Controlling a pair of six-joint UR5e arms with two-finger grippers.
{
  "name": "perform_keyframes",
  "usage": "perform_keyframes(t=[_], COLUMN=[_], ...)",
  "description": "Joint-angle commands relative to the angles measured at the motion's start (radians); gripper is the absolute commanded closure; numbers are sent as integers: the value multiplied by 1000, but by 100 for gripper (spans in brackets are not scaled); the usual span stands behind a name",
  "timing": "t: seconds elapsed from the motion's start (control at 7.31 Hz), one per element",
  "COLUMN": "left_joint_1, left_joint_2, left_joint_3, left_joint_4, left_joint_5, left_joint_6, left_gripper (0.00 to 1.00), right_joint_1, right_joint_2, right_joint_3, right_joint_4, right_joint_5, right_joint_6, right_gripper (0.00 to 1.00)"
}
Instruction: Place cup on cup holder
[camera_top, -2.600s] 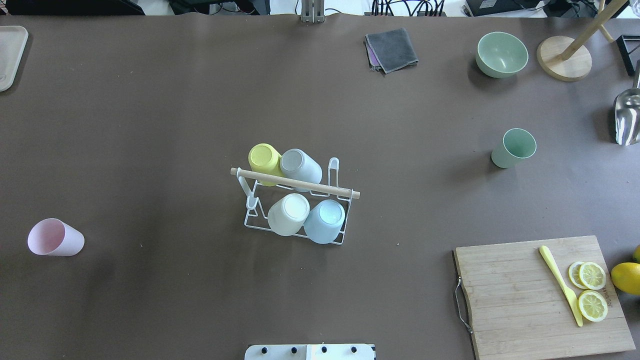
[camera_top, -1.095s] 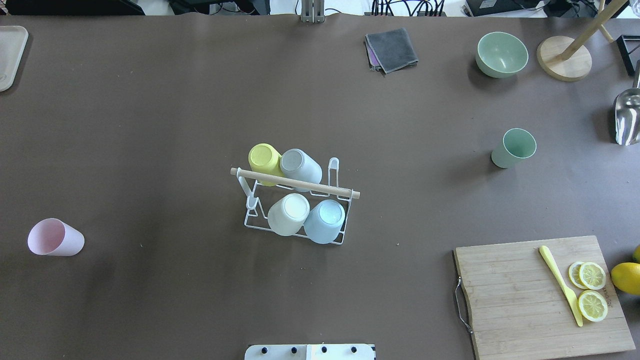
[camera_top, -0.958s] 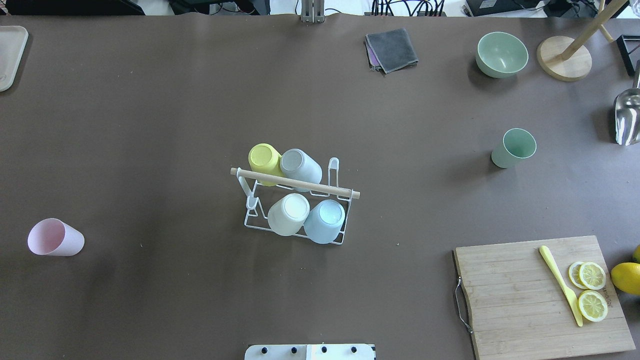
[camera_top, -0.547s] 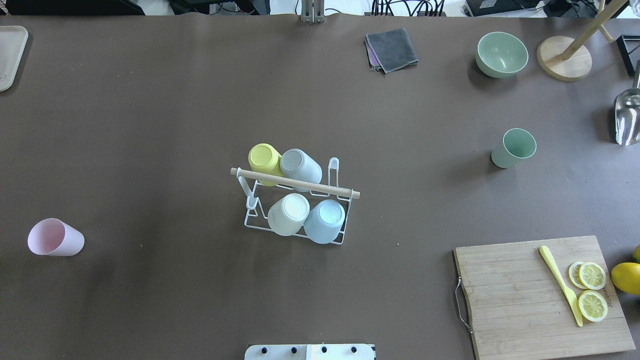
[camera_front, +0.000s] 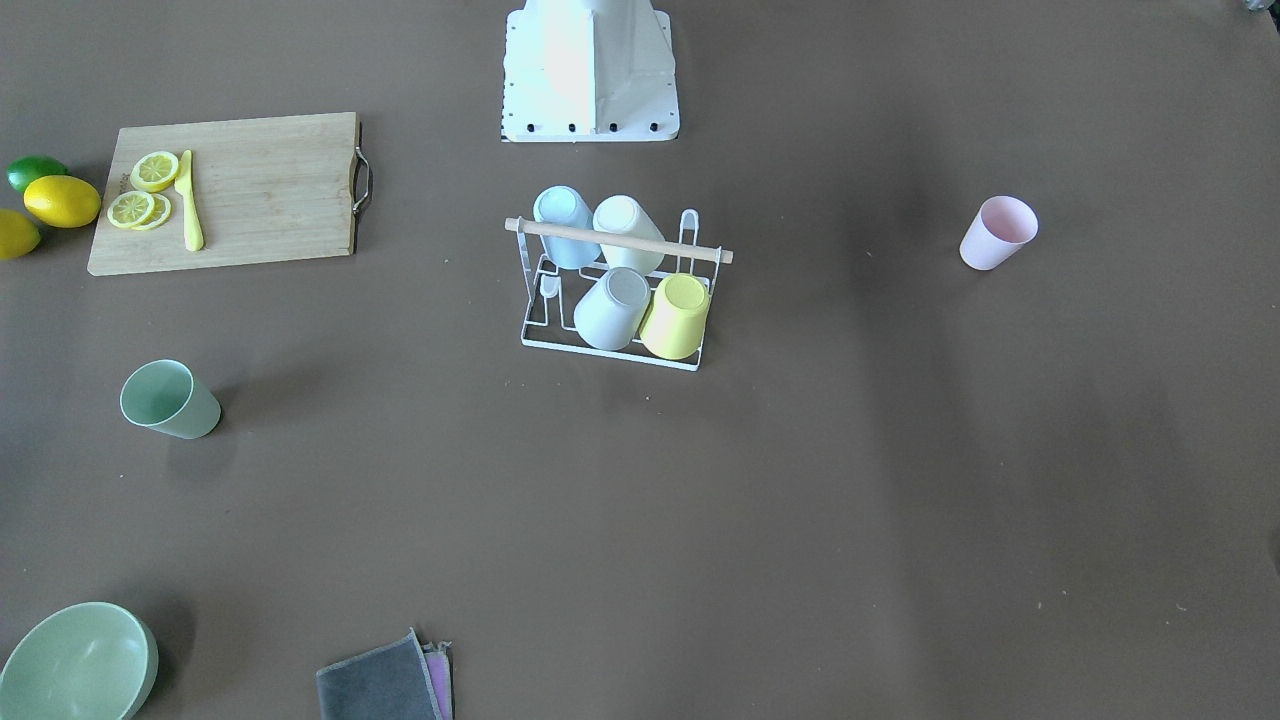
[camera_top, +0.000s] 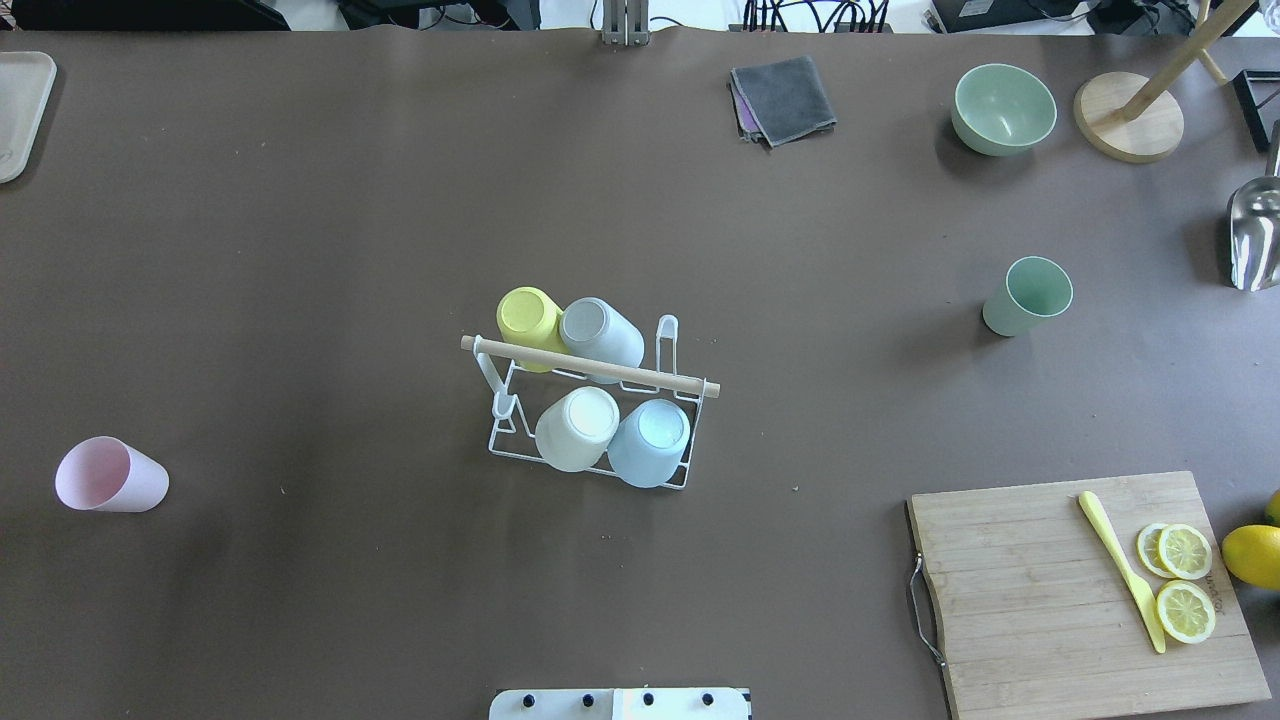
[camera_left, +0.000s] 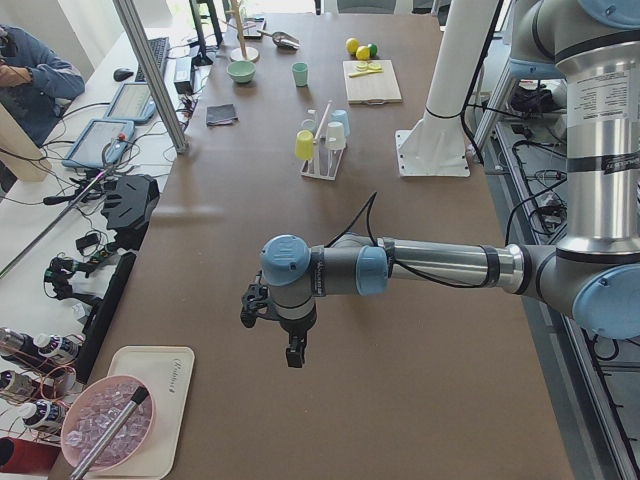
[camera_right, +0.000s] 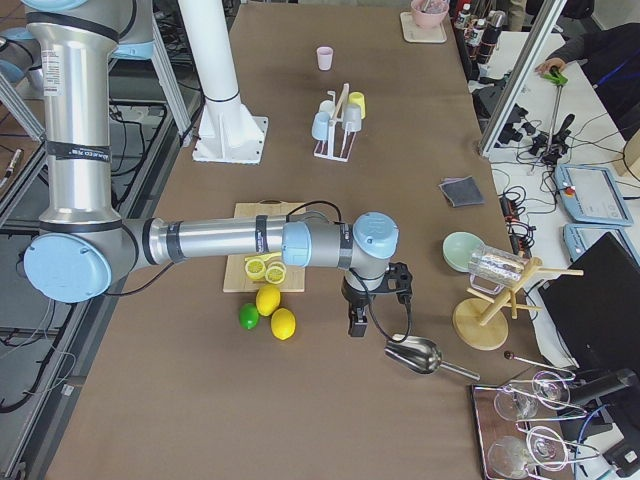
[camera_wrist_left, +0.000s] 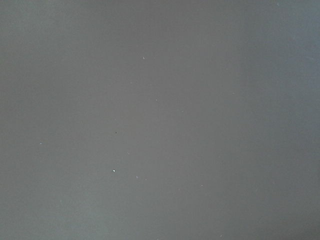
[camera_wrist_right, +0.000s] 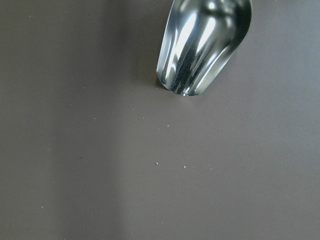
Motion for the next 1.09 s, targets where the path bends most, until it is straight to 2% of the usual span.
perform_keyframes(t=[0.0, 0.14, 0.41, 0.82, 0.96], left_joint_1=[2, 2, 14, 132, 156], left_joint_2=[0, -1, -6, -160, -168], left_joint_3=[0, 0, 9, 61, 66], left_joint_4=[-2, 0, -5, 0, -8], left_joint_5=[0, 0, 0, 2, 2], left_joint_6=[0, 0, 5, -2, 0], left_gripper=[1, 1, 1, 1, 1], right_joint_1=[-2, -11, -69, -206, -250], right_joint_2=[5, 16, 60, 158, 201], right_joint_3=[37, 62, 121, 182, 179], right_joint_4=[1, 1, 1, -1, -2], right_joint_5=[14, 60, 77, 66, 63], right_joint_6=[9, 12, 41, 229, 267], right_gripper=[0, 0, 0, 0, 0])
